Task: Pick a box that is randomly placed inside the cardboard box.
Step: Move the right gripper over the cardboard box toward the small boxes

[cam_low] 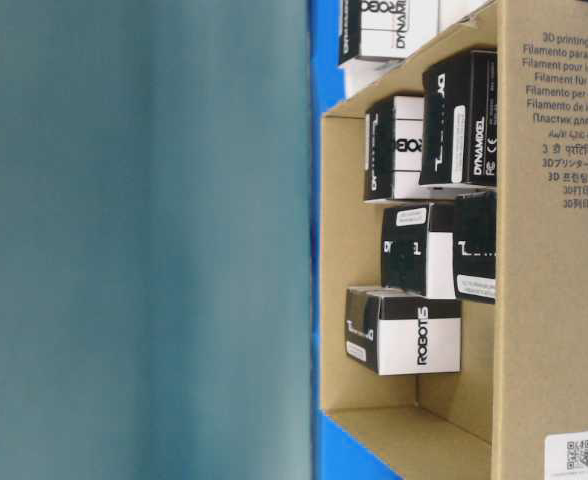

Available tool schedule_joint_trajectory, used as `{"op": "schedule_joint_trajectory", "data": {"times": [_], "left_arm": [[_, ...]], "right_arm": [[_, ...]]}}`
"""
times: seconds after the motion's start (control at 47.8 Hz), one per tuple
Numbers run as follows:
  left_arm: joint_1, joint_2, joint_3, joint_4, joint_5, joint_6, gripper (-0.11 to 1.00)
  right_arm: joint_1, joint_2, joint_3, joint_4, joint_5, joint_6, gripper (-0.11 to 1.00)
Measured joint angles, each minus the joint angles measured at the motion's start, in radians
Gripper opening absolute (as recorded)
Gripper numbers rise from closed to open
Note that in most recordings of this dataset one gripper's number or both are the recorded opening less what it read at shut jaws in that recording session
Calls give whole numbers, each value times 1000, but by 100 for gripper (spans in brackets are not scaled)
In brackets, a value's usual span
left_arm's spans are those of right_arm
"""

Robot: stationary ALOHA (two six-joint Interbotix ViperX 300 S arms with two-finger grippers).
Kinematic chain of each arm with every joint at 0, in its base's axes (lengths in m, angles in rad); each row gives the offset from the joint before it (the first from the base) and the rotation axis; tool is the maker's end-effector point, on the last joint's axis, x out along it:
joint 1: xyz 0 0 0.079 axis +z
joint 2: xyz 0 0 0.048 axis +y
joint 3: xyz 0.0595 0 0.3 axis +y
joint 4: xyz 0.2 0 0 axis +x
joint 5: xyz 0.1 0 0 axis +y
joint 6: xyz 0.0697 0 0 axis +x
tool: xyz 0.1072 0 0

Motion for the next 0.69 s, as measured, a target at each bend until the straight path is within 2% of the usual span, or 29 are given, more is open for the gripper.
{"op": "schedule_joint_trajectory", "data": {"times": [0.042,0.105,0.188,0.293,0.482,0.691], "left_arm": [[0,3,-2,3,9,-3,13],[2,15,-5,8,43,-12,2],[2,21,-23,11,86,-12,-6],[2,23,-46,11,143,-12,-7],[0,23,-83,11,287,-12,-7],[-2,25,-115,11,367,-12,-7]], "right_arm": [[0,2,0,2,3,2,12],[0,6,-11,23,34,14,3],[0,14,-43,66,152,46,-1],[0,26,-95,83,321,77,-2],[0,106,-232,86,646,176,-2],[12,308,-397,87,888,190,-2]]}}
